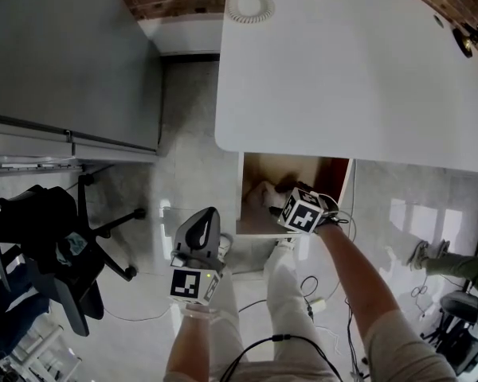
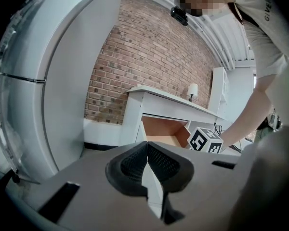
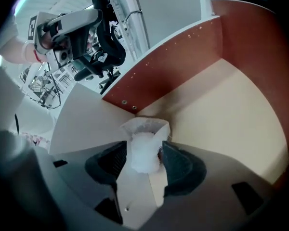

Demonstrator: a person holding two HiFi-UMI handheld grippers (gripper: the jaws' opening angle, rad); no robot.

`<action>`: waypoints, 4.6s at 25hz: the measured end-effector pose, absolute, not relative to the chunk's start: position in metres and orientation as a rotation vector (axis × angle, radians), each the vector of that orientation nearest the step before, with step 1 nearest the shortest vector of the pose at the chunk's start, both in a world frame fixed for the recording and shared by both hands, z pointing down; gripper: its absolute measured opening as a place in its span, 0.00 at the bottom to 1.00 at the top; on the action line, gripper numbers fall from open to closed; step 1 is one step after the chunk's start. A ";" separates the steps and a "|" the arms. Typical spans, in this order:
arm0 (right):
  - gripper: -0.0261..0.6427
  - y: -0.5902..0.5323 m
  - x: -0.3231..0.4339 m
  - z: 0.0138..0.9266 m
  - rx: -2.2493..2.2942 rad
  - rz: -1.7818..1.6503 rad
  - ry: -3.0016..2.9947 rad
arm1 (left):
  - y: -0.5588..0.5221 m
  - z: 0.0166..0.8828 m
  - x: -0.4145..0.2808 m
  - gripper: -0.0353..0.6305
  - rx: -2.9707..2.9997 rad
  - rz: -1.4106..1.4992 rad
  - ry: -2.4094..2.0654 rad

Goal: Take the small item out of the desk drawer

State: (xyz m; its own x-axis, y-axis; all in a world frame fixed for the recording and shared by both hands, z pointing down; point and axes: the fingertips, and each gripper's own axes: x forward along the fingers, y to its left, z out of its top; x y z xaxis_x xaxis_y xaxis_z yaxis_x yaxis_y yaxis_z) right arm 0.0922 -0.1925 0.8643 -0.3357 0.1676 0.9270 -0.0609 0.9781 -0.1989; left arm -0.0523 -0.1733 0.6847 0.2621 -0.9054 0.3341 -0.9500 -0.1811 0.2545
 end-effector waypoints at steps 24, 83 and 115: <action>0.27 -0.189 0.091 0.873 -0.117 0.224 -1.886 | -0.160 0.697 -0.063 0.06 2.065 0.168 -1.728; 0.27 -0.204 0.135 0.514 0.766 0.299 -2.473 | -0.176 0.459 -0.058 0.06 2.373 0.144 -1.698; 0.27 -0.222 0.158 0.420 1.034 0.227 -2.638 | -0.185 0.390 -0.066 0.06 2.410 -0.006 -1.775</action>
State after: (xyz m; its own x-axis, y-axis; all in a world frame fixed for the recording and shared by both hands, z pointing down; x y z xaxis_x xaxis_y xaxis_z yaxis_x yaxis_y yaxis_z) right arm 0.1579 -0.2216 0.4203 -0.6967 -0.6368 0.3302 -0.6839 0.7285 -0.0380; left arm -0.0658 -0.1848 0.3904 0.3005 -0.9501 0.0842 -0.9494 -0.2895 0.1216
